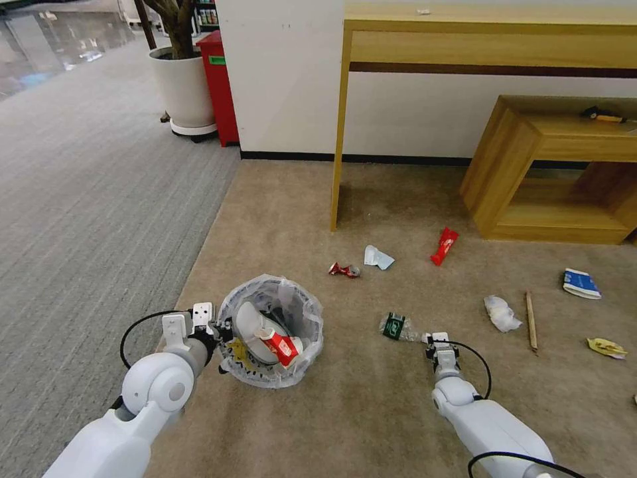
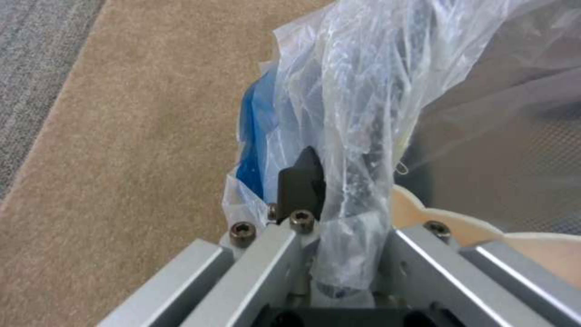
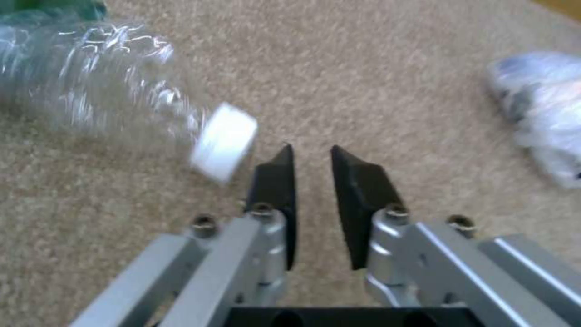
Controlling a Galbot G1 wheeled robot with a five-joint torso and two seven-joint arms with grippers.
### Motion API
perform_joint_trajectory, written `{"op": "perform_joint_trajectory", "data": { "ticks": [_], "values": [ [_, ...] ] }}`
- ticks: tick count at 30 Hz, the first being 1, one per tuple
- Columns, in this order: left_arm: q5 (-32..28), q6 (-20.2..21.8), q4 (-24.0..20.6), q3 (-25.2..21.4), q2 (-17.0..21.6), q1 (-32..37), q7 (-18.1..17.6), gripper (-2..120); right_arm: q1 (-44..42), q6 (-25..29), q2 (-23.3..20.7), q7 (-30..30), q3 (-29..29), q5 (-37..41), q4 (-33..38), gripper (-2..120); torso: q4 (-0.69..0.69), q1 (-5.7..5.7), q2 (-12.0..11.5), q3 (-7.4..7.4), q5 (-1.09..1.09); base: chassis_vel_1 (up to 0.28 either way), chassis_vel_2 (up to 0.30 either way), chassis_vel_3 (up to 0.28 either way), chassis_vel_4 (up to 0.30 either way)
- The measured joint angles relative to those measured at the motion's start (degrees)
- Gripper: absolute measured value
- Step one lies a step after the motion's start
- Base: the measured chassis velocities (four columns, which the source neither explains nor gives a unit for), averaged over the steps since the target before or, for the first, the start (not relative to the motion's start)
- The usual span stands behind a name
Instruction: Pick up the trash bin and place the garbage on the floor into it.
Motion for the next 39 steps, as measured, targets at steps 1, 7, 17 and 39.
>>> {"op": "perform_joint_trajectory", "data": {
  "ticks": [1, 7, 17, 39],
  "values": [
    [0.0, 0.0, 0.1, 0.1, -0.2, -0.2, -0.1, 0, -0.5, -0.4, -1.1, 0.3, -0.4, 0.1, 1.5, 26, 0.0, 0.0, 0.0, 0.0, 0.0, 0.0, 0.0, 0.0, 0.0],
    [0.0, 0.2, 0.2, 0.5, -1.2, -0.5, -0.2, 0, -0.9, -1.0, -4.8, 0.9, -3.6, 0.2, 5.3, 47, -0.02, 0.0, 0.0, 0.0, -0.01, 0.0, 0.0, 0.0, 0.0],
    [0.6, 0.3, -0.2, 0.5, -2.3, -0.2, -0.1, 0, 2.5, -0.4, -6.3, -0.9, -10.6, -1.2, 3.5, 85, -0.01, 0.0, 0.0, 0.0, -0.02, 0.0, 0.0, 0.0, 0.0],
    [1.5, 0.0, -3.4, -0.7, -3.2, 2.5, 0.5, 0, 11.3, 1.9, -0.8, -7.0, -21.8, -1.0, -8.7, 100, 0.0, 0.0, 0.0, 0.0, -0.01, 0.0, 0.0, 0.0, 0.0]
  ]
}}
